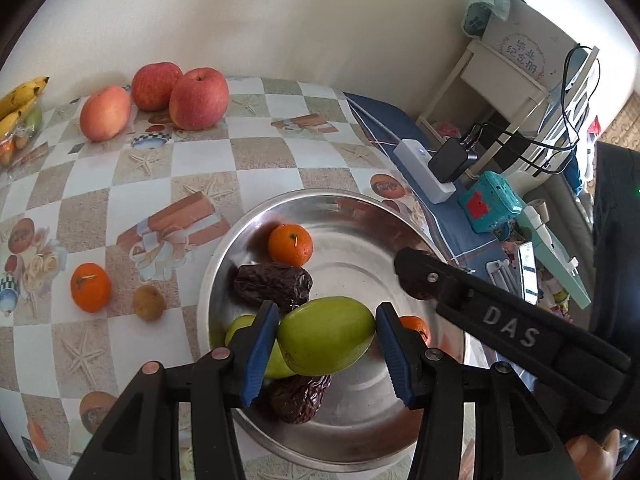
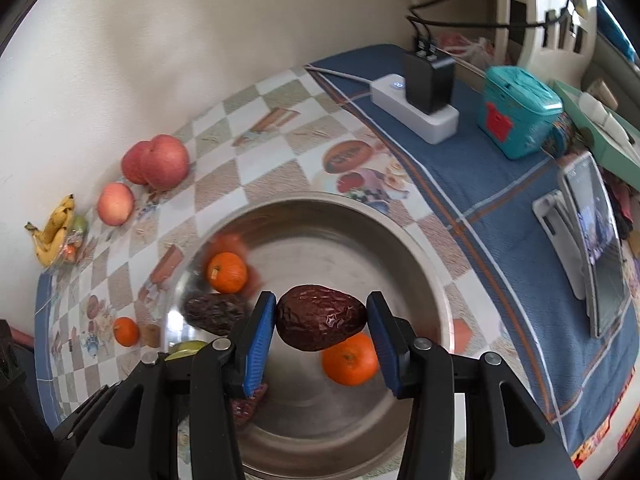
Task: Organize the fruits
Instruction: 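Carry the pear with the left tool while the right tool carries the date over the bowl, then open the left tool to drop the pear while the right tool releases the date into the bowl, then withdraw both open tools from the bowl toward the last orange and kiwi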
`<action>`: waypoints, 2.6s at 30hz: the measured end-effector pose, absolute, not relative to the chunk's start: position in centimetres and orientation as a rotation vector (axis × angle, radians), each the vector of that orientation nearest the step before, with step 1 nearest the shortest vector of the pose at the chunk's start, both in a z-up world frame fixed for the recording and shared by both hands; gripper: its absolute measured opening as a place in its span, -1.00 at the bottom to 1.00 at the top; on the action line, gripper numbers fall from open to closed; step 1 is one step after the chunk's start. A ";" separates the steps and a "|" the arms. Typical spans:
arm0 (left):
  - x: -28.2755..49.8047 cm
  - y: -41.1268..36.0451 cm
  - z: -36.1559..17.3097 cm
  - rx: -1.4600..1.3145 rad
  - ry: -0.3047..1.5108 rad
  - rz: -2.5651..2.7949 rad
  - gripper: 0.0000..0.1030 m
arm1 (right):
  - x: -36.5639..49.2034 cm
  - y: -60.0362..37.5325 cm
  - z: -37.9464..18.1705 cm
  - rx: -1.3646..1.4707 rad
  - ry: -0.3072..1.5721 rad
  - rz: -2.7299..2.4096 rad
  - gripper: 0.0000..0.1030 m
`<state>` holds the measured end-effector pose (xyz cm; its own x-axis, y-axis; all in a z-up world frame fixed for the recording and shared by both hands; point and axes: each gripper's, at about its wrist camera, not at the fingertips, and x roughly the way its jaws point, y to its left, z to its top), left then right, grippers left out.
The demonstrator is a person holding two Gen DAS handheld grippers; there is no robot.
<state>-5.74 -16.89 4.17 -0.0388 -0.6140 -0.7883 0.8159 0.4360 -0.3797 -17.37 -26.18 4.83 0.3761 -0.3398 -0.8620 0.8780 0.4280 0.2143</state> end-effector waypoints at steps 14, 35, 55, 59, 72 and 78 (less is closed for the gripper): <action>-6.2 -17.5 3.0 0.300 1.072 -1.153 0.04 | -15.8 -26.7 2.2 0.734 0.821 -0.838 -0.05; -5.9 -17.3 4.3 0.266 1.083 -1.179 0.06 | -16.6 -27.3 1.0 0.831 0.886 -0.856 -0.04; 2.7 -11.1 5.1 0.144 1.183 -0.819 0.06 | -16.5 -26.3 2.7 0.802 0.915 -0.880 -0.05; 4.6 -9.3 5.7 0.104 1.165 -0.756 0.06 | -15.4 -25.5 2.9 0.773 0.937 -0.852 -0.05; 5.9 -8.0 4.7 0.073 1.218 -0.695 0.18 | -11.3 -21.9 4.2 0.676 0.948 -0.734 -0.05; 5.8 -8.2 3.9 0.103 1.244 -0.668 0.29 | -11.0 -21.9 3.4 0.666 0.979 -0.750 0.10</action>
